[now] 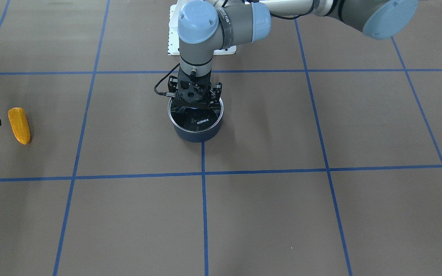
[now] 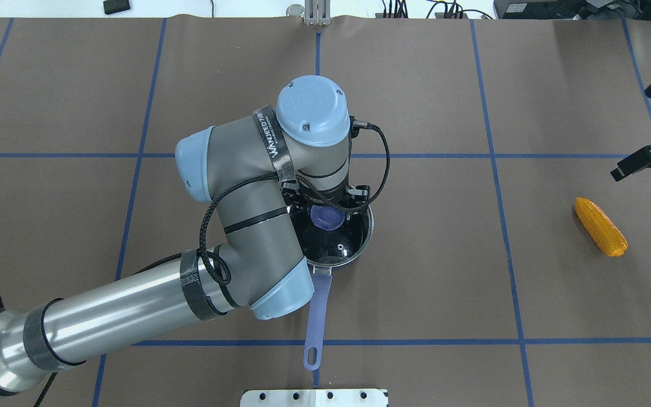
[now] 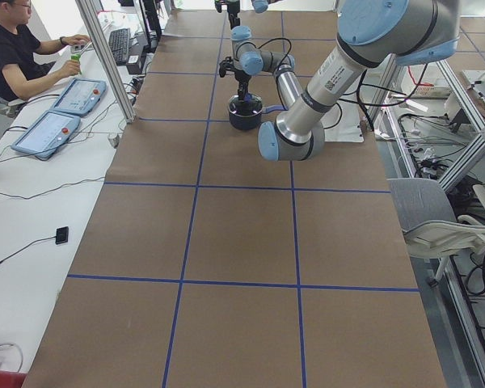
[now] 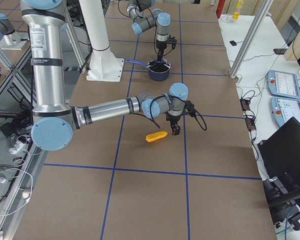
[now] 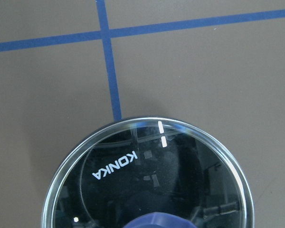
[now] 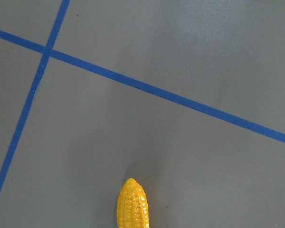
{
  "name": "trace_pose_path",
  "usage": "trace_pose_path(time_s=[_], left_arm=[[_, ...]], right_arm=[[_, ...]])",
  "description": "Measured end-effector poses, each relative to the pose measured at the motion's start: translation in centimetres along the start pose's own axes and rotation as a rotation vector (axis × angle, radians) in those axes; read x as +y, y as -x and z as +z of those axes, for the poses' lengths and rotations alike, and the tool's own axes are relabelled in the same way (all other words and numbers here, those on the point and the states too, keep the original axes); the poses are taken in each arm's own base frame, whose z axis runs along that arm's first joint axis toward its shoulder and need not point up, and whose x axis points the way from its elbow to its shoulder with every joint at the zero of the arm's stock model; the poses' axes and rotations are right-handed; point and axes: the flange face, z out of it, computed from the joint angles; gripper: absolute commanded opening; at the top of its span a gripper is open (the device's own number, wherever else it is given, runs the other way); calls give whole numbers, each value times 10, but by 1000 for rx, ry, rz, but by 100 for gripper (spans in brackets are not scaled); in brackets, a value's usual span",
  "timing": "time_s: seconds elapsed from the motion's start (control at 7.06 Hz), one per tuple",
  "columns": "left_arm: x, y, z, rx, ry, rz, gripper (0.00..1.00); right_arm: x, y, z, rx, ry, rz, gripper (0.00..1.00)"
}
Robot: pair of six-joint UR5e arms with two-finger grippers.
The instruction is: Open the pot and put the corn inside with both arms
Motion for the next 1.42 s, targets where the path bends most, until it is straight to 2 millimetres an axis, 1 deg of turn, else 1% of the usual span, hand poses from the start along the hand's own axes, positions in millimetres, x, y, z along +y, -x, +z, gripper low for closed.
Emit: trace_pose_path(time_s=[0.14, 0.42, 0.85, 0.99, 1.13, 1.27, 1.42], left_arm=[[0, 0, 0, 0, 2, 0, 61], [1, 0, -1, 2, 5, 0, 57], [1, -1, -7, 9, 1, 3, 57], [0, -1, -15, 18, -8, 6, 57], [-5, 3, -28, 33, -20, 7, 57], [-14, 10, -45, 53, -25, 1, 57], [-24, 19, -59, 68, -26, -7, 57]], right_arm=[[0, 0, 0, 0, 0, -2, 100], [0, 0, 1, -1, 0, -5, 100], [1, 2, 3, -3, -3, -15, 100], [3, 4, 7, -3, 4, -19, 100], [10, 5, 15, 3, 9, -28, 100], [20, 6, 26, 11, 13, -40, 100], [29, 10, 39, 24, 25, -44, 100]])
